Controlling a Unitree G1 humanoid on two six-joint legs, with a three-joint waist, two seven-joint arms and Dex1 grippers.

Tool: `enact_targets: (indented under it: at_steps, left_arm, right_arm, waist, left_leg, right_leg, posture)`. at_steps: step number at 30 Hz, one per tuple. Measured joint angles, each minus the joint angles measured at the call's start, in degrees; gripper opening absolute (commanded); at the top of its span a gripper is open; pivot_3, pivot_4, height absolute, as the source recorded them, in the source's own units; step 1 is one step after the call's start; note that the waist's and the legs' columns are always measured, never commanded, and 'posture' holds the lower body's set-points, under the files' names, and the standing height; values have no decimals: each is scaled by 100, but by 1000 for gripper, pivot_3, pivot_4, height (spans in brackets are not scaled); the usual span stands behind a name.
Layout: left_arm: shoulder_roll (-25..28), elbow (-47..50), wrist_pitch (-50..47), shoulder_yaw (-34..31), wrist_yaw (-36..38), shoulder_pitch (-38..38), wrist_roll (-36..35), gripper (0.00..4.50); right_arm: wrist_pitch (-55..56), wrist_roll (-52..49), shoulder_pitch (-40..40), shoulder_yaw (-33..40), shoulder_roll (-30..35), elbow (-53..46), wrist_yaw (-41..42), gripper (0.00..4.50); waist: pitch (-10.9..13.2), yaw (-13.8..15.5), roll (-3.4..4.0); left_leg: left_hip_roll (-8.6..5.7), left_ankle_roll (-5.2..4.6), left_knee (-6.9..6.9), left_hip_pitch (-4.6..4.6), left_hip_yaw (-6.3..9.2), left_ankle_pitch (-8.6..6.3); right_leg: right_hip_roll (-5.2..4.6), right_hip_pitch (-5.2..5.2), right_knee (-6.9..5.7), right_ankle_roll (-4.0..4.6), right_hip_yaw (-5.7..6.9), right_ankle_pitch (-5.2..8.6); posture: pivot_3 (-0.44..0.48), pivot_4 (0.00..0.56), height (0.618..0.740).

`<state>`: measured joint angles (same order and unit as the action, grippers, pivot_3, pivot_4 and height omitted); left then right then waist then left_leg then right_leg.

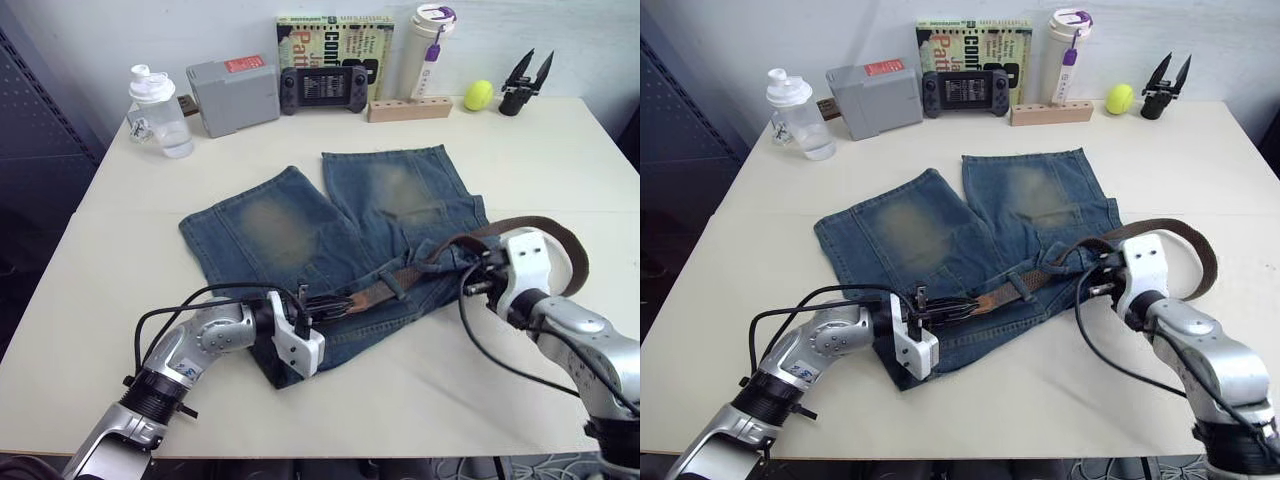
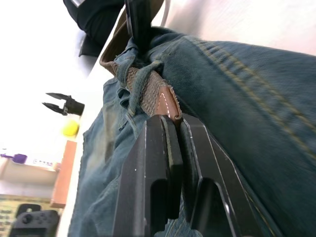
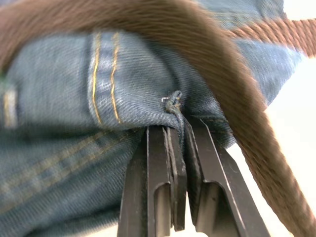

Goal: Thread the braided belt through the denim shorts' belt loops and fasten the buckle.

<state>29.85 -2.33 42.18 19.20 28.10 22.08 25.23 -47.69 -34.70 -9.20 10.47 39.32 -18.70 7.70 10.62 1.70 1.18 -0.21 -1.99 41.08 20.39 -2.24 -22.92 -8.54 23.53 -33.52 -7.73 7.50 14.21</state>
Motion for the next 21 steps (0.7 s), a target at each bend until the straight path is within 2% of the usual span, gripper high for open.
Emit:
enact_targets:
  at_steps: [2,8,11,21]
  left_arm:
    - [0,43,20,-1,-37,3,21,0]
    - [292,404,167,-78,-124,-204,186,0]
    - [369,512,175,-96,-153,-267,188,0]
    - [609,696,223,-127,-144,-568,-12,0]
  right_arm:
    - [-144,-96,-98,143,-117,101,-112,35]
    - [-1090,-664,-970,1725,-768,1206,-1123,35]
    - [-1123,-666,-1210,2109,-865,1549,-1560,35]
    - [-709,-388,-1522,2324,-889,2093,-2044,35]
  waist:
    - [-1,6,3]
    - [-4,41,8]
    - [-5,66,11]
    - [-7,90,14]
  left_leg:
    - [-1,0,0,0,-1,0]
    - [-4,-1,0,1,-9,1]
    - [-3,-1,0,1,-31,1]
    - [-1,-1,-1,0,-48,1]
  right_leg:
    - [-1,0,0,0,0,0]
    - [-3,-1,-3,0,2,0]
    - [-2,0,-7,0,3,0]
    - [-2,2,-7,0,1,0]
  posture:
    - [0,150,726]
    - [0,150,726]
    - [0,150,726]
    - [0,150,726]
